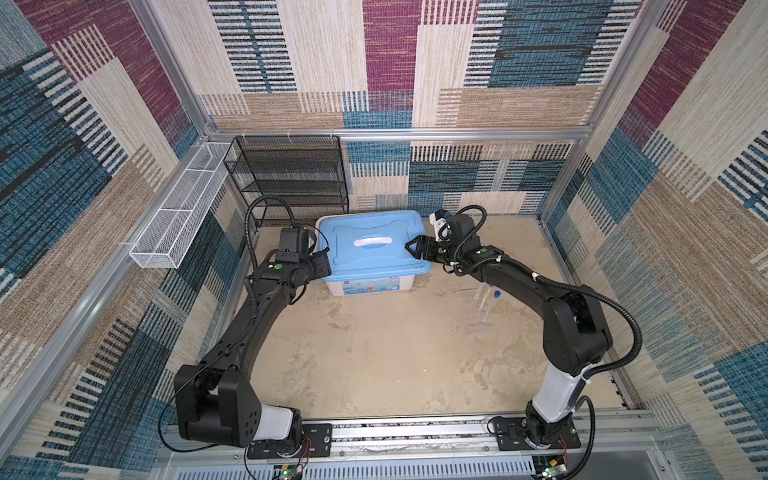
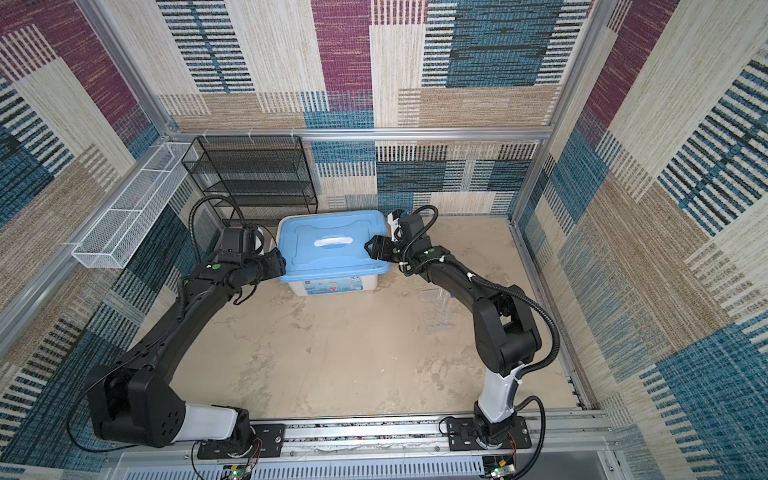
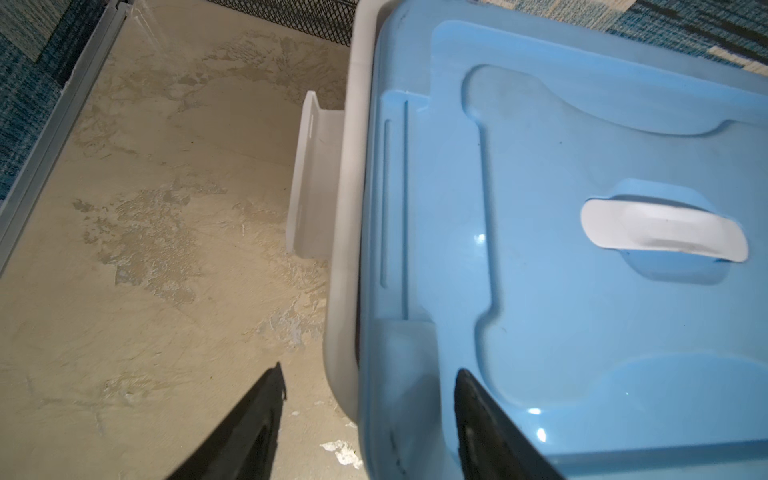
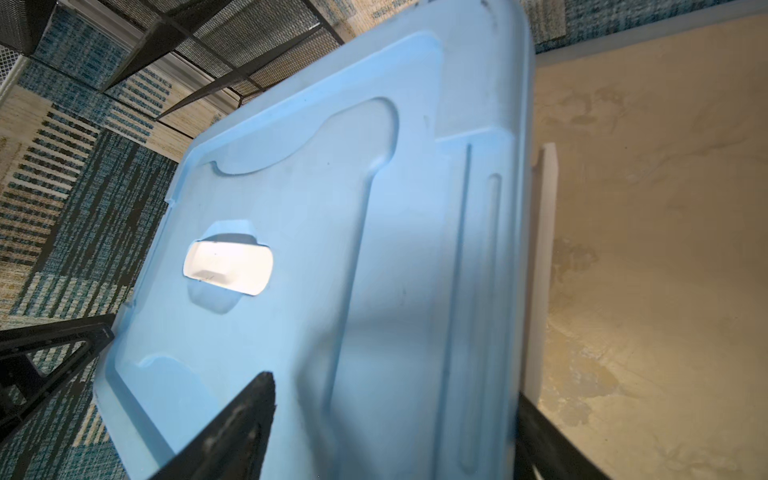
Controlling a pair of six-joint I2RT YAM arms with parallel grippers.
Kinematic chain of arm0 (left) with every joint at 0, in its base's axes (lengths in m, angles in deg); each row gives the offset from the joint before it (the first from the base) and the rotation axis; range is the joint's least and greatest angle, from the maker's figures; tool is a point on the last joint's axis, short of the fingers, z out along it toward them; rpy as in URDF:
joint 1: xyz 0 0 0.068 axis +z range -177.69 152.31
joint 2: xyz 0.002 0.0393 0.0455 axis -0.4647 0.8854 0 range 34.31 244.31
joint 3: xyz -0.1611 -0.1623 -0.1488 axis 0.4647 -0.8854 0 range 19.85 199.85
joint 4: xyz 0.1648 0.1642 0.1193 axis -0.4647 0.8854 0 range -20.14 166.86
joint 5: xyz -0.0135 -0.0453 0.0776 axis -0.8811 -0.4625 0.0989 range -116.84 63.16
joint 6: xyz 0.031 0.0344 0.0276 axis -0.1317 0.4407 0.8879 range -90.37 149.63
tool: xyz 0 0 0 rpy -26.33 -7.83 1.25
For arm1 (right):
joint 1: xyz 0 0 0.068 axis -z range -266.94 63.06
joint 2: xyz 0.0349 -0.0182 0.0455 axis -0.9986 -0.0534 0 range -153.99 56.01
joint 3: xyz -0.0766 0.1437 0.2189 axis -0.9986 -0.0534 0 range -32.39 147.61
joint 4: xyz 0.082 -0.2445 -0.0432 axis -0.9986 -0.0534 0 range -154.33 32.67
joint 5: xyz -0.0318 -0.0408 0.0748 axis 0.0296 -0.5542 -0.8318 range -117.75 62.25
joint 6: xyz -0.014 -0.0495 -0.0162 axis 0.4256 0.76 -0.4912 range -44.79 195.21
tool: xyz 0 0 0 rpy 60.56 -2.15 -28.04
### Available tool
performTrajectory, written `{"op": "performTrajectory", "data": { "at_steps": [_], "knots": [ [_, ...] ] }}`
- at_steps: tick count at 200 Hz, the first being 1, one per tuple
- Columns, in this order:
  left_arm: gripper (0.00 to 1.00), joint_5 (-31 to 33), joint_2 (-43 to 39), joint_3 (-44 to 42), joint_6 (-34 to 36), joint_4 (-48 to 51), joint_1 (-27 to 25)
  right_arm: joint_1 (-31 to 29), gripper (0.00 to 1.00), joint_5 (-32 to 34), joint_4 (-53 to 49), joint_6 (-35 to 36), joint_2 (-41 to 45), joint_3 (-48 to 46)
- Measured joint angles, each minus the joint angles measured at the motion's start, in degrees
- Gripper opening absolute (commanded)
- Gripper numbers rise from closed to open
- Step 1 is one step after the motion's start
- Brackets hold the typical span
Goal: Organize the chemistry lab equipment
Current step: 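Hold the lidded bin with both grippers and rotate it on the table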
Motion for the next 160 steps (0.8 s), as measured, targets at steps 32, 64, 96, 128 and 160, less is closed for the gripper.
{"op": "performTrajectory", "data": {
  "at_steps": [32,64,96,128,160],
  "knots": [
    [0.67,-1.16,1.03,0.31,-0.02,-0.94,0.72,-0.61,0.85,1.95,-1.29,0.26,0.79,0.70],
    [0.67,-2.12,0.90,-0.61,-0.04,-1.88,1.20,-1.03,0.86,4.37,-2.84,1.31,0.00,3.69],
    [0.73,-2.27,0.22,-2.62,-0.61,-4.04,1.99,-2.21,0.86,6.10,-2.84,2.86,-0.09,3.80],
    [0.75,-4.04,0.02,-4.57,-1.88,-6.93,2.62,-2.49,0.86,7.56,0.37,5.81,0.28,-0.07],
    [0.75,-7.21,0.52,-6.05,-3.63,-10.34,2.95,-2.54,0.86,8.28,7.82,8.48,3.02,-6.91]
  ]
}}
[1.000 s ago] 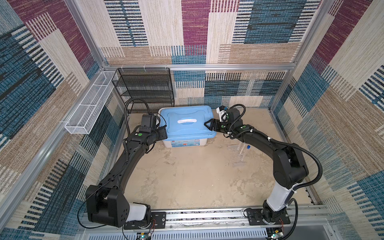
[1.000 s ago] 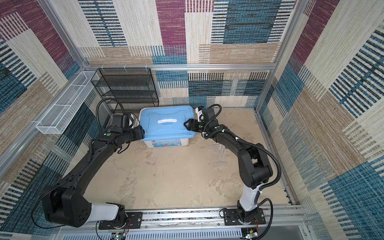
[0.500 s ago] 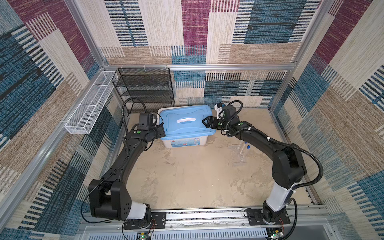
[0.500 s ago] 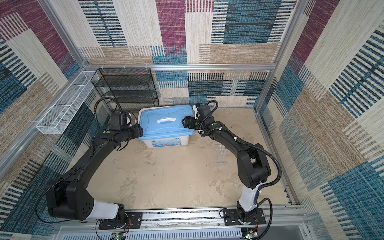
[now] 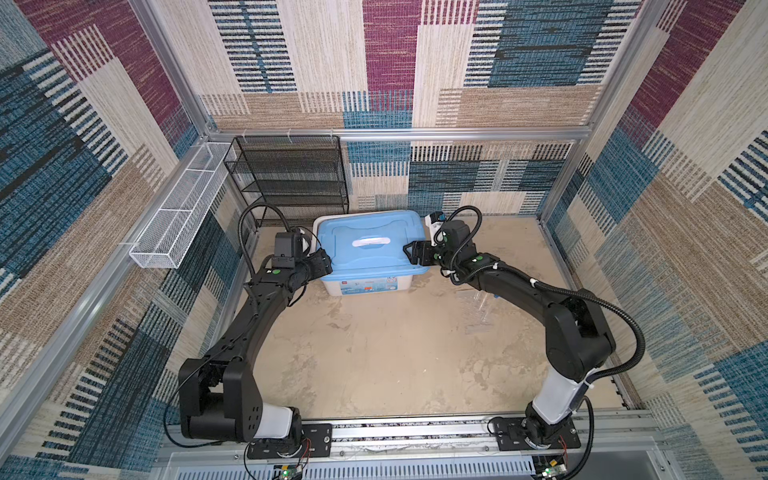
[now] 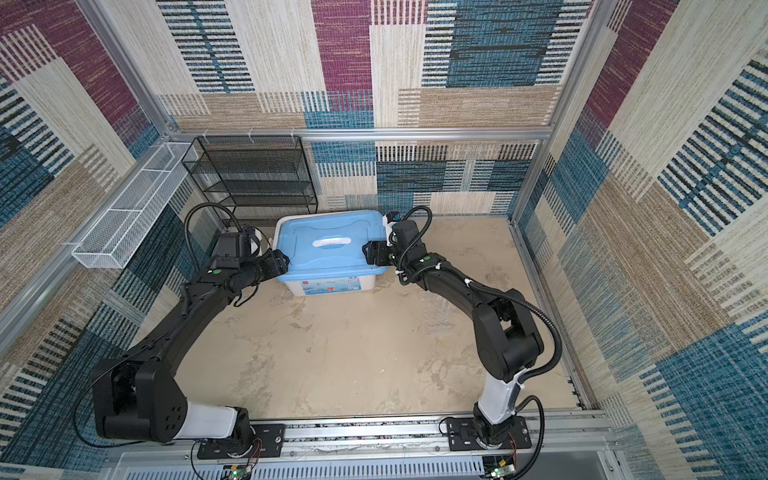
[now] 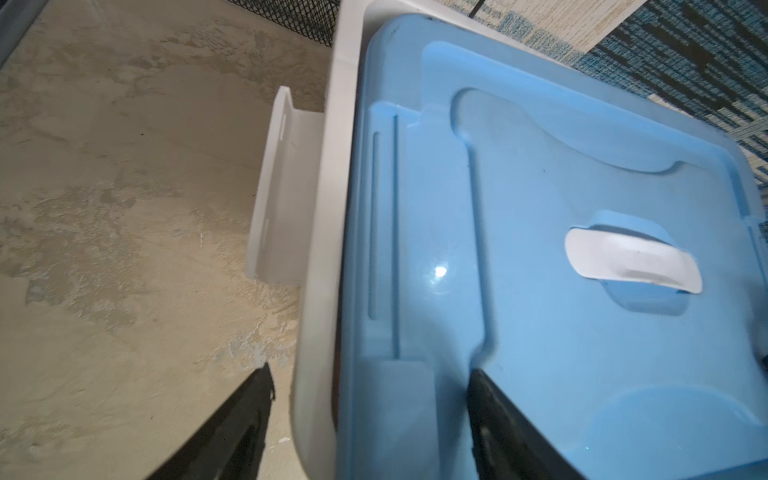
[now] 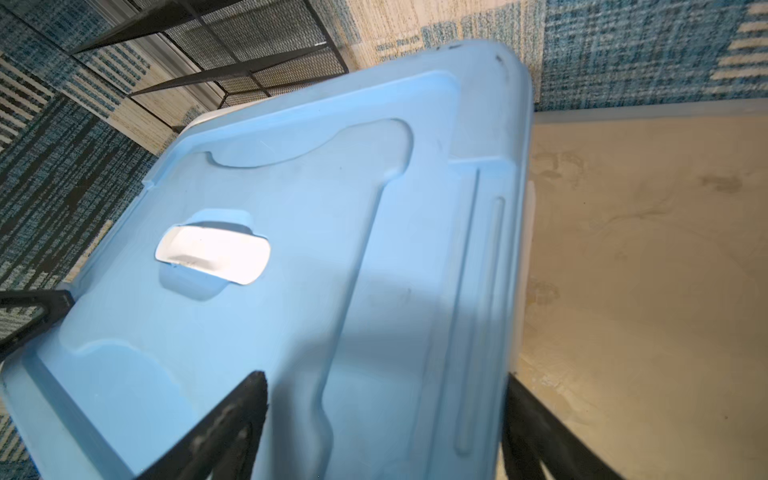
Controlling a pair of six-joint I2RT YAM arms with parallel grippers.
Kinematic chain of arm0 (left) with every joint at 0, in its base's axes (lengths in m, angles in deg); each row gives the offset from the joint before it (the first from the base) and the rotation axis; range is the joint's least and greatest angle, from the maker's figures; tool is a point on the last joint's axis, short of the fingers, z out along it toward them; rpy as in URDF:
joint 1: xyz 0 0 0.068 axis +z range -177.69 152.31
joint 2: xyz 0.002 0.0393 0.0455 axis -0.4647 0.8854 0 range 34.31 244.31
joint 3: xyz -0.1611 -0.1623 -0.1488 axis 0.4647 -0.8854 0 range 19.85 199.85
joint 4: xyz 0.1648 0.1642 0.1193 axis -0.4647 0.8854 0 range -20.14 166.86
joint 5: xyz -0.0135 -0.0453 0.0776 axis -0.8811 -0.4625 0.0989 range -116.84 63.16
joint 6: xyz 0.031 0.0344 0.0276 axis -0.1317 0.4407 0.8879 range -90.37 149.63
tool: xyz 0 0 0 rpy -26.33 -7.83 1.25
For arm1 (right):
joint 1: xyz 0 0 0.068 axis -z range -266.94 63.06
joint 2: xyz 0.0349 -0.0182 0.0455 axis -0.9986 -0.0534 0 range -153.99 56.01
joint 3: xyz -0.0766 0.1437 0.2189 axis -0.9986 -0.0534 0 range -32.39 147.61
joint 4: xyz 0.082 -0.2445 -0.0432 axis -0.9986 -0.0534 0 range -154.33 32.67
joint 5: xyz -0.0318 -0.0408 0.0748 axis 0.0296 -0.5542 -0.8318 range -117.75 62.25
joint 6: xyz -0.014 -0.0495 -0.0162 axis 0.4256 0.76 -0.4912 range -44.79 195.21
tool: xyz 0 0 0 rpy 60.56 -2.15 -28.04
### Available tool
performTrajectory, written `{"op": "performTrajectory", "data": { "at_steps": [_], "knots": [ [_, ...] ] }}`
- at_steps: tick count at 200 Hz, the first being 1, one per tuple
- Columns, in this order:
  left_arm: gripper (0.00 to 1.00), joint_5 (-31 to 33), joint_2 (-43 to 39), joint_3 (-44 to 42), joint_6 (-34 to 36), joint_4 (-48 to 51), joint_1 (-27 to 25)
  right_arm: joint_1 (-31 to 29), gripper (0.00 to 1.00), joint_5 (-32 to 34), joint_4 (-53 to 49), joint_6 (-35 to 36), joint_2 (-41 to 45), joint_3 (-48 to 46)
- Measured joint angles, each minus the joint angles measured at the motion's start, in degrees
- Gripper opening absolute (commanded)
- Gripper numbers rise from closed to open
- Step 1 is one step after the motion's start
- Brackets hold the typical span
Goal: Organize the chemistry lab equipment
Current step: 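Hold the lidded bin with both grippers and rotate it on the table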
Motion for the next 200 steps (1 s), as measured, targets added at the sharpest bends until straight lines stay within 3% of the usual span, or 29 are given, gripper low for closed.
{"op": "performTrajectory", "data": {
  "at_steps": [75,111,161,200],
  "knots": [
    [0.75,-1.99,0.00,-0.87,-1.97,-2.19,0.20,-0.59,0.84,1.53,6.25,3.61,3.06,-1.38],
    [0.75,-2.56,0.02,-1.07,-2.40,-3.02,0.35,-0.76,0.79,1.64,9.29,5.40,3.28,-3.52],
    [0.76,-4.57,-0.79,-1.68,-3.96,-3.58,0.87,-0.92,0.76,-1.11,15.41,6.82,6.45,-7.39],
    [0.74,-5.75,0.70,-0.76,-4.96,-4.46,1.70,-1.01,0.76,-0.04,15.89,7.04,3.41,-1.62]
  ]
}}
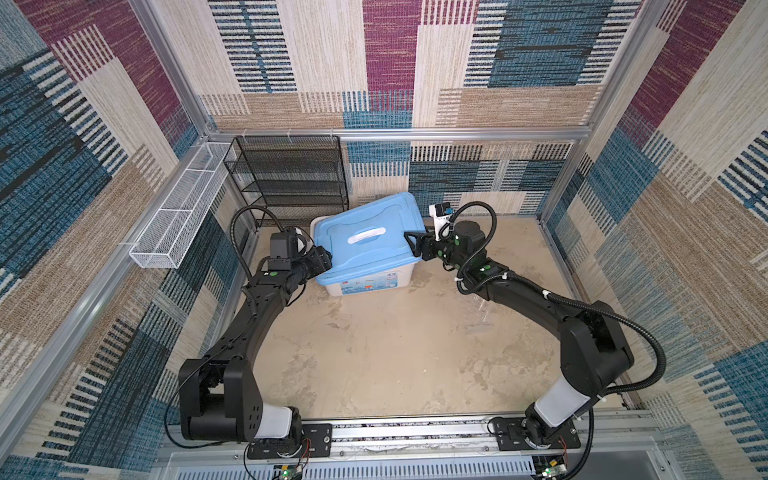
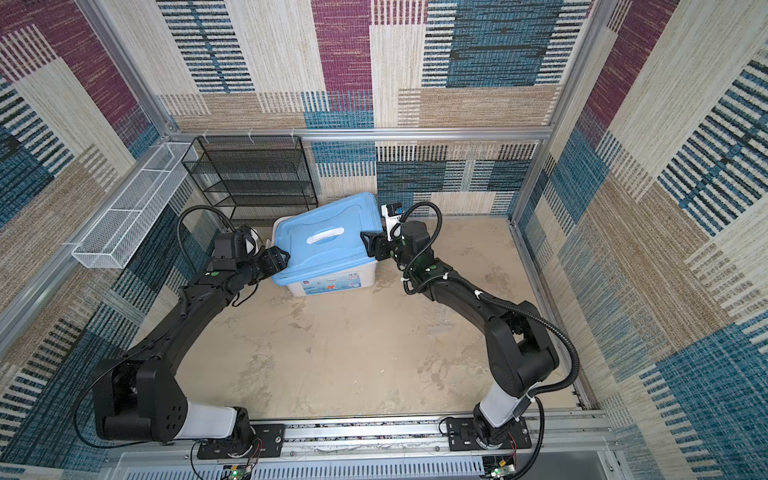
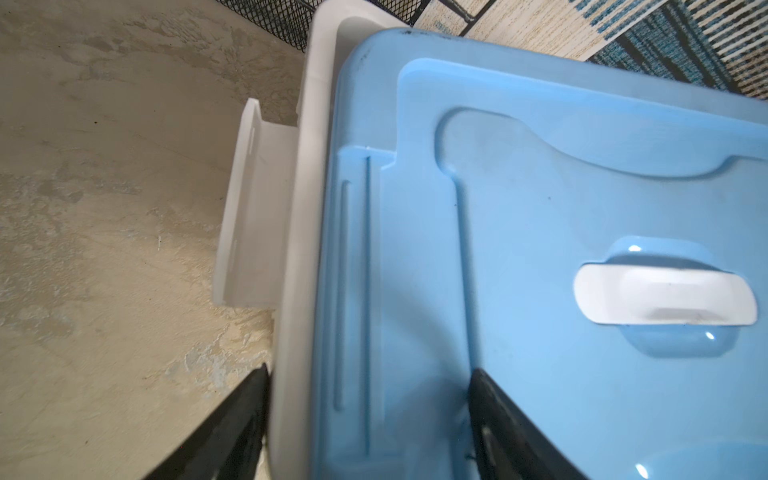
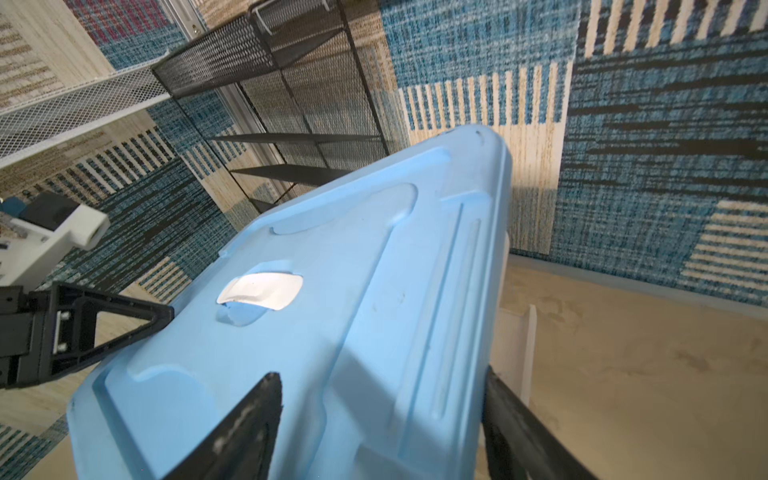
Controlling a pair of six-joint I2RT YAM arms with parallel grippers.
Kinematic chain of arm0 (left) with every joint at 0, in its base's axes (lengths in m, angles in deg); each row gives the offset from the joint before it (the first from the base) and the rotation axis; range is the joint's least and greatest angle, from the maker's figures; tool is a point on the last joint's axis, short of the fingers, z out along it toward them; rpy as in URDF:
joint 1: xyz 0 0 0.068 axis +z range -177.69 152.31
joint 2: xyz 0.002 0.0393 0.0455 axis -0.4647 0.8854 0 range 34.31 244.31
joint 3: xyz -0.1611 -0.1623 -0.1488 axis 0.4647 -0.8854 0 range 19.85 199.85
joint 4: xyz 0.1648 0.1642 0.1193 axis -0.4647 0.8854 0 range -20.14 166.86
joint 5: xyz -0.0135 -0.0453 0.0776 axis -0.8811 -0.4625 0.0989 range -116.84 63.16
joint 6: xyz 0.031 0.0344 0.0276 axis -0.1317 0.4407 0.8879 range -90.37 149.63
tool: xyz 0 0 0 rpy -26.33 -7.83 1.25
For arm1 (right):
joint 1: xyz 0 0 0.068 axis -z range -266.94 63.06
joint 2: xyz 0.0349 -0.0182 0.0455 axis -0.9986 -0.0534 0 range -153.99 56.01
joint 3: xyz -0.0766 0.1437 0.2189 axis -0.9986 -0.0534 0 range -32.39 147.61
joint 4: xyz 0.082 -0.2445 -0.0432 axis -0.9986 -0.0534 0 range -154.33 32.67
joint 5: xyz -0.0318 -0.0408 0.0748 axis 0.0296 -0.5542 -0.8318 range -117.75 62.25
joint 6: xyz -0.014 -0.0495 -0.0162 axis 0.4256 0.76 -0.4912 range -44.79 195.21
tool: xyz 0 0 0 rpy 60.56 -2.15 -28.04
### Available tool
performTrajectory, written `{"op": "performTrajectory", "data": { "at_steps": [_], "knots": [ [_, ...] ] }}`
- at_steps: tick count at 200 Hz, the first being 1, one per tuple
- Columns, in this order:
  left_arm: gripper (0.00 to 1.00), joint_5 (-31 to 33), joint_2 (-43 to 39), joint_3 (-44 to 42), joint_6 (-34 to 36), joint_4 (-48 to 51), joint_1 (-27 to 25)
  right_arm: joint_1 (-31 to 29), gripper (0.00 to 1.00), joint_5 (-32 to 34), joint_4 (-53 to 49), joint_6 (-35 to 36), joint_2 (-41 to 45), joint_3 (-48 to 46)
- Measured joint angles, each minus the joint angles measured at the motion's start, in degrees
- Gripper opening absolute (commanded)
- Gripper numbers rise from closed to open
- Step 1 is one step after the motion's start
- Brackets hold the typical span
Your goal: Organize the chemistry lab equipment
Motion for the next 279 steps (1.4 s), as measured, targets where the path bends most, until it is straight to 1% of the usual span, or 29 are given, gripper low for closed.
{"op": "performTrajectory", "data": {
  "at_steps": [24,41,68,90,101,123,152,169,188,215,227,242,267,279],
  "knots": [
    [0.74,0.42,1.29,1.86,0.02,0.87,0.35,0.00,0.77,1.73,-5.44,-0.44,-6.03,7.76],
    [0.74,0.50,1.29,2.23,0.04,1.92,0.37,-0.02,0.77,1.88,-9.27,-1.14,-9.11,10.56],
    [0.74,-0.11,1.44,2.27,0.04,2.84,0.33,-0.22,0.83,0.98,-13.27,-2.62,-10.99,11.93],
    [0.74,-0.52,1.62,2.08,0.04,2.86,0.42,-0.17,0.83,1.31,-16.50,-2.73,-14.53,17.57],
    [0.74,-0.52,1.49,1.92,0.04,2.84,0.44,-0.17,0.83,1.57,-17.64,-2.97,-15.43,18.71],
    [0.67,-0.33,1.79,2.49,0.09,3.48,0.57,-0.17,0.84,2.01,-20.83,-3.65,-16.26,20.59],
    [0.67,1.70,3.69,5.14,0.50,5.51,0.61,-0.22,0.91,2.84,-23.06,-3.85,-16.70,24.68],
    [0.67,3.19,4.83,6.34,0.90,6.64,0.68,-0.22,0.92,4.00,-24.87,-3.76,-18.38,28.81],
    [0.68,3.93,5.27,6.78,1.09,7.04,0.68,-0.22,0.99,4.46,-27.50,-3.30,-20.81,33.11],
    [0.68,5.05,5.77,7.80,1.14,7.87,0.68,-0.17,0.99,5.99,-33.18,-1.90,-23.85,39.91],
    [0.68,5.25,6.29,8.37,1.14,8.00,0.72,-0.20,0.99,6.25,-34.32,-0.85,-23.23,40.57],
    [0.68,5.25,6.51,8.68,1.11,8.22,0.79,-0.22,0.99,6.25,-35.06,0.22,-20.15,38.62],
    [0.69,5.09,6.58,9.05,1.11,8.41,0.96,-0.22,0.92,5.79,-35.52,2.38,-11.28,33.31],
    [0.70,5.05,6.71,9.40,1.09,8.68,1.29,-0.24,0.90,4.59,-35.10,3.26,-6.75,30.14]
  ]
}}
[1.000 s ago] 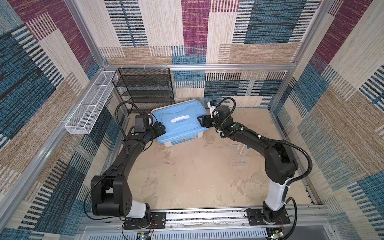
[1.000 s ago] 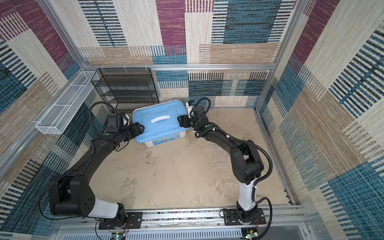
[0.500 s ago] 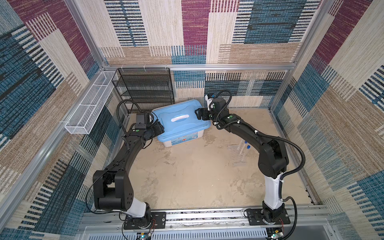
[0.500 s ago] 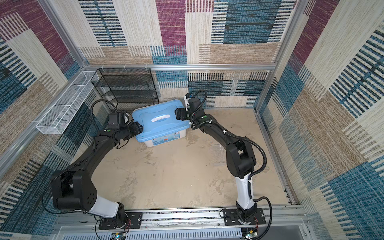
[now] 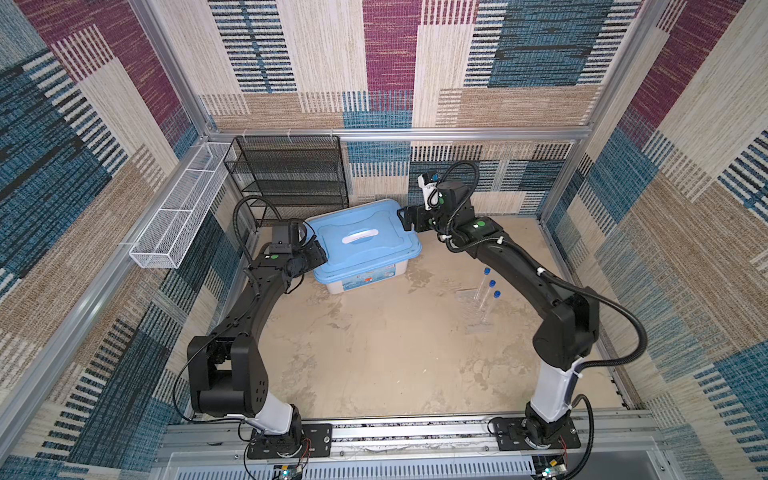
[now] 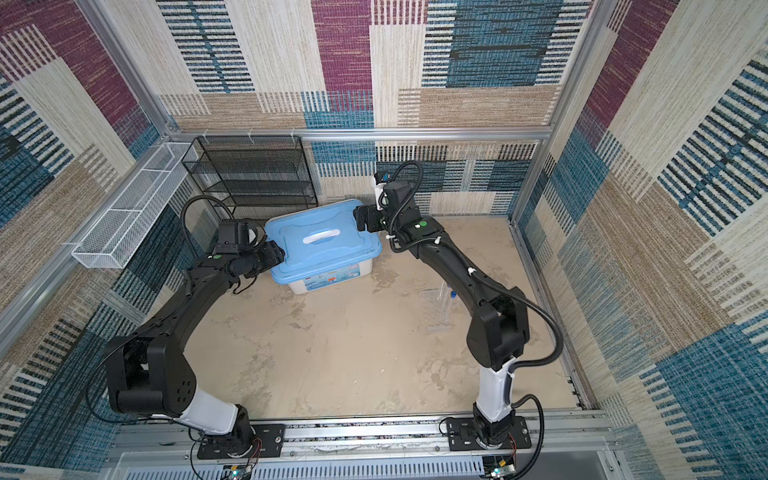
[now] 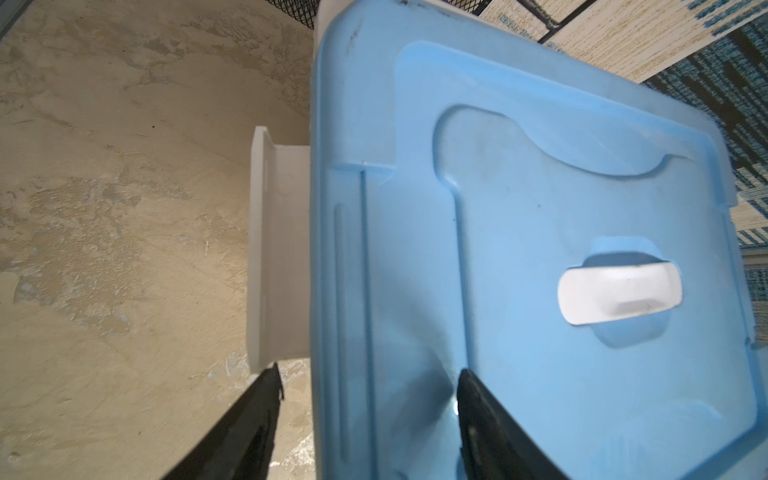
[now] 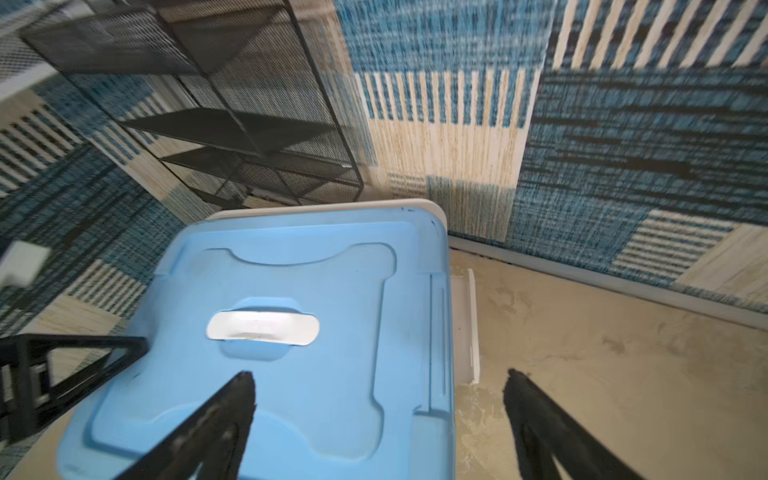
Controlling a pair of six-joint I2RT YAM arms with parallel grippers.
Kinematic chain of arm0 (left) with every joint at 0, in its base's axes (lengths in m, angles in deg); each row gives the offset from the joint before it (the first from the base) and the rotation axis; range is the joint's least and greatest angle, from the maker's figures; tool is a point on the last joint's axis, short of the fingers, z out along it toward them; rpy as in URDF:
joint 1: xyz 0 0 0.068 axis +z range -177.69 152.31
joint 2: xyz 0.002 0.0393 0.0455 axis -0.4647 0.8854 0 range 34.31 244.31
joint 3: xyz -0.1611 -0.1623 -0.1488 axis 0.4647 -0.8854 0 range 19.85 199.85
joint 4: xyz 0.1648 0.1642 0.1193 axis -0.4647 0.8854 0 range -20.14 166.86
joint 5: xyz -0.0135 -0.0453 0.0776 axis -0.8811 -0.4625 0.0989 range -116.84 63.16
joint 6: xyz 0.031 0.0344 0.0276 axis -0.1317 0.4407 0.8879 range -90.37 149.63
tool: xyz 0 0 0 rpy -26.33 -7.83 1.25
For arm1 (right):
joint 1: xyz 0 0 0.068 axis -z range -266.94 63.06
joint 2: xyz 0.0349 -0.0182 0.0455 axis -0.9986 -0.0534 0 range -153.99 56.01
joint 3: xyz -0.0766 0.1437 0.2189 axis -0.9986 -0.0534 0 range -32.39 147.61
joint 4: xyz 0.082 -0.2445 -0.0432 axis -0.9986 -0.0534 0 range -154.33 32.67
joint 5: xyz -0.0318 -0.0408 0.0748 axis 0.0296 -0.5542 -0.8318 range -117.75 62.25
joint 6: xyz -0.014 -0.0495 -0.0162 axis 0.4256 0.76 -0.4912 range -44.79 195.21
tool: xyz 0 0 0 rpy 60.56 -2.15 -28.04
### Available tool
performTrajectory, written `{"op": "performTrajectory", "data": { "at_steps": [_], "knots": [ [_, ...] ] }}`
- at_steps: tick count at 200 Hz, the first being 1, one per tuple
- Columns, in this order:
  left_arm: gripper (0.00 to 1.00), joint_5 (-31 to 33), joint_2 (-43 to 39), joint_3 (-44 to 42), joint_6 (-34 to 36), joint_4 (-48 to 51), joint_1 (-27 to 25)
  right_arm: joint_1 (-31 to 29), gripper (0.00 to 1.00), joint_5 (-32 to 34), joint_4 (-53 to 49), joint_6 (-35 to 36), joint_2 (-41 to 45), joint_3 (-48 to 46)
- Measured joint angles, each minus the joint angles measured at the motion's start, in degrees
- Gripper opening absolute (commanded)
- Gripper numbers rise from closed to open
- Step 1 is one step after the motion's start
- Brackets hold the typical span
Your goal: Organize the chemistry lab equipment
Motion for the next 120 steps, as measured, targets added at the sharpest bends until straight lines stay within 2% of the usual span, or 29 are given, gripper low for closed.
{"op": "performTrajectory", "data": {
  "at_steps": [24,46,97,120],
  "knots": [
    [0.73,-0.44,0.20,1.46,0.00,0.37,0.81,-2.12,0.86,-1.60,0.24,1.09,7.10,-8.55],
    [0.74,-1.92,0.52,2.89,0.00,0.37,1.27,-5.70,0.82,-2.93,-0.90,1.11,10.14,-15.37],
    [0.73,-4.02,1.16,3.61,0.00,0.31,1.36,-13.27,0.75,-3.89,-2.58,1.05,7.48,-18.99],
    [0.74,-8.22,1.14,3.61,-0.02,0.17,3.28,-13.94,0.70,-3.96,-2.84,1.01,3.67,-17.40]
  ]
}}
